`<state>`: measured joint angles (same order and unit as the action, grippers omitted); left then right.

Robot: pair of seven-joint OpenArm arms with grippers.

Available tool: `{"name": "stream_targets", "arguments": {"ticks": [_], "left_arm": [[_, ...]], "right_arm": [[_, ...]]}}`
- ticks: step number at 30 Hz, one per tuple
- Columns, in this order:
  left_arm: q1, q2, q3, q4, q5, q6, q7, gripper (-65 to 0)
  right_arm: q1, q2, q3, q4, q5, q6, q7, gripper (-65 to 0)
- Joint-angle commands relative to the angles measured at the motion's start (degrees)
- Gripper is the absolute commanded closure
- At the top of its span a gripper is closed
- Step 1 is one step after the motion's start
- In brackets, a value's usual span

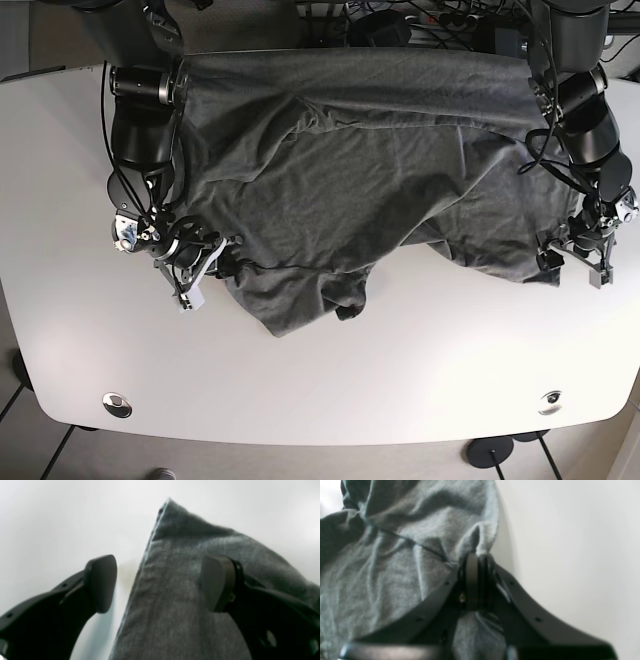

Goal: Fold the T-shirt properly
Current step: 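Fold the held edge over the shirt toward the hem with both grippers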

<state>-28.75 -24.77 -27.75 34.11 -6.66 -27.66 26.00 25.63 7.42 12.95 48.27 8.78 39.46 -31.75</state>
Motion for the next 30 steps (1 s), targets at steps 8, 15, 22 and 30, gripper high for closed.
{"name": "stream_targets", "arguments": {"ticks": [8,15,22,30], "left_arm": [[-4.4,0.4,0.2,-6.2,0.5,2.9,-5.9,0.0],[-1.0,-0.5,-5.7,7.0,-0.1,-0.8,-1.1,0.0],[2.6,1.3,-11.4,22.2,0.0,-1.4,6.8,0.0],[6.0,4.2,-15.3,35.9,0.0,-6.8,12.6,0.0]], "right_arm": [[1.7,0.4,0.2,1.1,0.9,0.54,1.3,-1.9],[1.7,0.4,2.9,1.4,0.9,0.54,1.3,-1.7],[1.6,0.8,5.8,4.4,0.8,0.54,0.8,-1.7],[-3.4,0.4,5.9,28.4,1.0,0.54,-12.7,-1.7]]}}
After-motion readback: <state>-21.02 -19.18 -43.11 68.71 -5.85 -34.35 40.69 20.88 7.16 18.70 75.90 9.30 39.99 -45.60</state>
